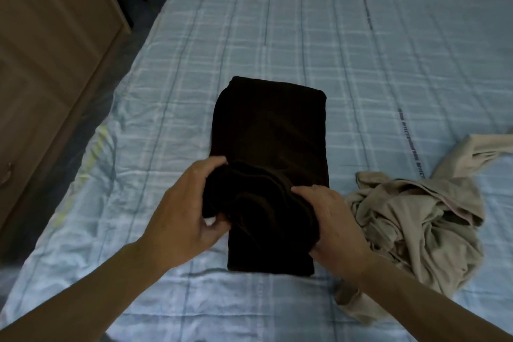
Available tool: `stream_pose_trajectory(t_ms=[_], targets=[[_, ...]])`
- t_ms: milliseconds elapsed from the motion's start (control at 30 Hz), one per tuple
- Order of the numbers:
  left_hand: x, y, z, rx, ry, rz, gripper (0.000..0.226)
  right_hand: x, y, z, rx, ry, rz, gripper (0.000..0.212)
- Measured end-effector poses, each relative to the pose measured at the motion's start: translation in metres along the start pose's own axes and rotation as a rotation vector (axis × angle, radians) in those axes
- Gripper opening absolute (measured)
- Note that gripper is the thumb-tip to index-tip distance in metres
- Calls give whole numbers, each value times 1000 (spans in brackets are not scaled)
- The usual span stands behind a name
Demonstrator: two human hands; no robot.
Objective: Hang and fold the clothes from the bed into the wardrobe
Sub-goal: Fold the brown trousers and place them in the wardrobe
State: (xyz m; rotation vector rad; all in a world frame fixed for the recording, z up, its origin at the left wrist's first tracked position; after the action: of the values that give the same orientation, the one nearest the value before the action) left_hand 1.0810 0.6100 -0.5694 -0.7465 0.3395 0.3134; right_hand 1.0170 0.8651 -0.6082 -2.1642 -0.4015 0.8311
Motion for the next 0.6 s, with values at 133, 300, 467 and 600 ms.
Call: stream_pose_trajectory(t_ms=[133,300,467,600], targets=[[54,11,-16,-42,186,-132,94,41,11,3,12,-18,-111,99],[118,34,-38,-331,509,-256,101,80,23,8,216,-112,-356,112],[121,44,-44,-441,578,-129,79,82,25,4,314,-139,-324,95],[110,44,-34,-426,630,-74,41,76,29,-5,319,-144,-220,88]])
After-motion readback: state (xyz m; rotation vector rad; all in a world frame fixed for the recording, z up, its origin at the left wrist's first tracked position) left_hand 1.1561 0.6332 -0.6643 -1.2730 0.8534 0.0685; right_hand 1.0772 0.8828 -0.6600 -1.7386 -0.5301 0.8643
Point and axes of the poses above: each hand's wrist, its own x-axis away from the middle knuckle, its own y-axis out of the palm, z = x × y, the point moved 2 cm from there along -x, towards the middle knuckle, and after that the axes turned 13 degrees about z, right-handed, at the moved point
